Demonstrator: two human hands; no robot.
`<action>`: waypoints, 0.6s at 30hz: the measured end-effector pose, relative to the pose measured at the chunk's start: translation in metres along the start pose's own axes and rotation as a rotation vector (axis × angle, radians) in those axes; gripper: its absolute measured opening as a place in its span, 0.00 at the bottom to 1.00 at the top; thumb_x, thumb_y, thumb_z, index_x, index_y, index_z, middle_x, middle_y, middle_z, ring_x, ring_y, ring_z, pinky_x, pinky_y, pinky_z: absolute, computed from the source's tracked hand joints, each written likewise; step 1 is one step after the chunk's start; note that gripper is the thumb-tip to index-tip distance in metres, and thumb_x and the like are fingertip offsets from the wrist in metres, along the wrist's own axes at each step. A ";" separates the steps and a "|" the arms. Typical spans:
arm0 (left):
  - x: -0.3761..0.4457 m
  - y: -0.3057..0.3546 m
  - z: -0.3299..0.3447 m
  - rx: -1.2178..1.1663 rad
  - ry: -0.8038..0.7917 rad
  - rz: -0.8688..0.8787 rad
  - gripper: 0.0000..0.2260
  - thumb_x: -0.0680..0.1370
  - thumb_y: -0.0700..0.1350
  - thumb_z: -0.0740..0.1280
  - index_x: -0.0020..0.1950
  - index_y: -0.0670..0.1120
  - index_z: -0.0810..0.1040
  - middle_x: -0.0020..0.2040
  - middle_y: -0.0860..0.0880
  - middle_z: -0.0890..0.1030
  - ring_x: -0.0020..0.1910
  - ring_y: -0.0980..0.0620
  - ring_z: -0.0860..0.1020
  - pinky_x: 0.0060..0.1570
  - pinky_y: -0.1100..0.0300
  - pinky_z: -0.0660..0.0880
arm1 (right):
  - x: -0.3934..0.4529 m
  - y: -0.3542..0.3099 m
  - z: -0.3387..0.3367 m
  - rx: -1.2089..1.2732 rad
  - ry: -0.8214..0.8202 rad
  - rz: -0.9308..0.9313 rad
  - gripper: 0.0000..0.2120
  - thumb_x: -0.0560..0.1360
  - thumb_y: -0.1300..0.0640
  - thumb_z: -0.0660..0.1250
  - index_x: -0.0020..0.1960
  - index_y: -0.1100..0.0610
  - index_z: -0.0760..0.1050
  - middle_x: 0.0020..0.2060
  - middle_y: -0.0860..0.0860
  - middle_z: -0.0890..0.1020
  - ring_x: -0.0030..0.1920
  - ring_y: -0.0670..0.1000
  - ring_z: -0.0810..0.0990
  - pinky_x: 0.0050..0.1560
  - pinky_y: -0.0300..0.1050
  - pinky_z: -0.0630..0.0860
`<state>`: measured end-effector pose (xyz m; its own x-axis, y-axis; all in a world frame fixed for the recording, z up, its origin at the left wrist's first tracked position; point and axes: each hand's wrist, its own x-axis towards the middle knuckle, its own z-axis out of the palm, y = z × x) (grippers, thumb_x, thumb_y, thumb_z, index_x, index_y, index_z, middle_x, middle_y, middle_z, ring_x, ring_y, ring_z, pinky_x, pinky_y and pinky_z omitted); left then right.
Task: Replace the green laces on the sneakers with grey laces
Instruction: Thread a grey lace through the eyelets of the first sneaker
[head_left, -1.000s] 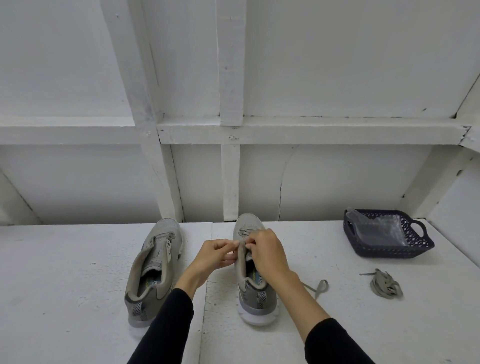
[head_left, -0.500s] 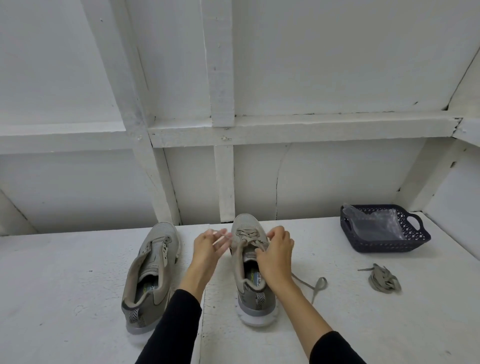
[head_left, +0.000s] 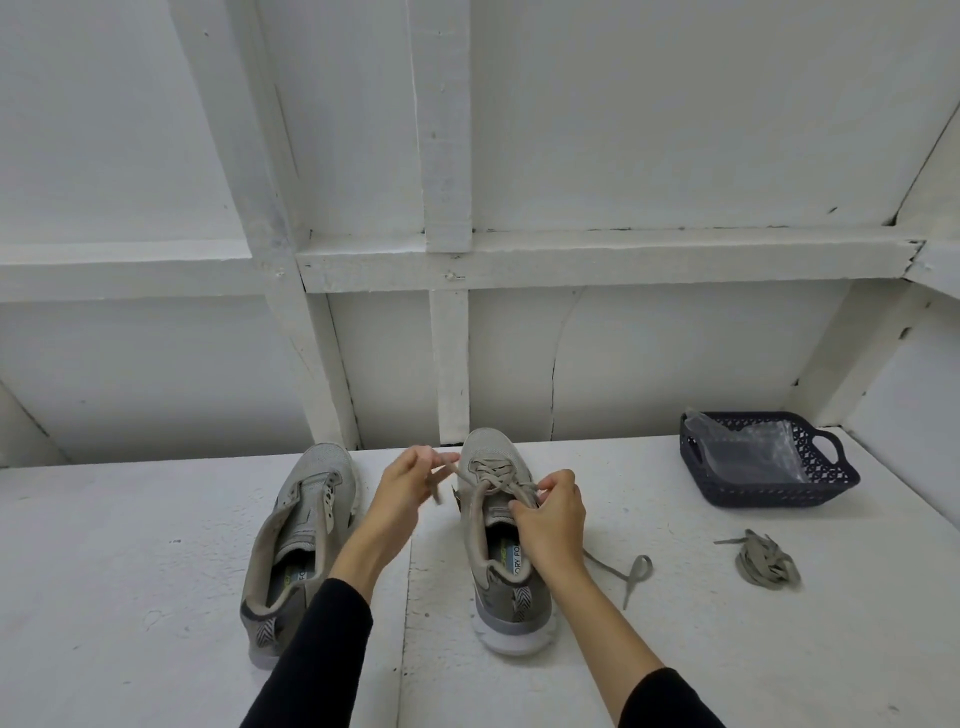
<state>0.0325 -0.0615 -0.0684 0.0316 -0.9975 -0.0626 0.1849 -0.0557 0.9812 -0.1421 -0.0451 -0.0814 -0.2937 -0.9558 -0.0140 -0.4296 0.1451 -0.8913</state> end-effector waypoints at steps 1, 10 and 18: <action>-0.001 0.002 0.003 -0.214 0.057 -0.040 0.13 0.85 0.45 0.55 0.42 0.44 0.71 0.38 0.51 0.82 0.41 0.54 0.80 0.48 0.57 0.75 | 0.000 0.001 0.000 0.004 0.000 0.005 0.15 0.71 0.63 0.71 0.51 0.58 0.65 0.49 0.54 0.71 0.43 0.48 0.69 0.33 0.30 0.65; 0.006 -0.014 -0.002 0.972 -0.103 0.158 0.07 0.79 0.58 0.63 0.45 0.59 0.77 0.45 0.58 0.78 0.51 0.55 0.70 0.50 0.56 0.70 | 0.002 0.002 0.000 0.008 -0.040 0.010 0.08 0.72 0.61 0.71 0.49 0.57 0.76 0.50 0.55 0.73 0.47 0.52 0.75 0.44 0.38 0.69; -0.003 -0.008 0.000 0.973 0.134 0.083 0.20 0.83 0.55 0.56 0.36 0.49 0.74 0.32 0.56 0.73 0.48 0.48 0.68 0.47 0.52 0.67 | 0.001 0.003 0.001 -0.026 -0.054 -0.005 0.06 0.72 0.63 0.69 0.46 0.54 0.75 0.50 0.55 0.74 0.42 0.49 0.74 0.36 0.34 0.67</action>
<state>0.0308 -0.0583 -0.0760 0.1298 -0.9901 0.0525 -0.7099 -0.0559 0.7021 -0.1429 -0.0458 -0.0845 -0.2453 -0.9688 -0.0352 -0.4528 0.1466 -0.8795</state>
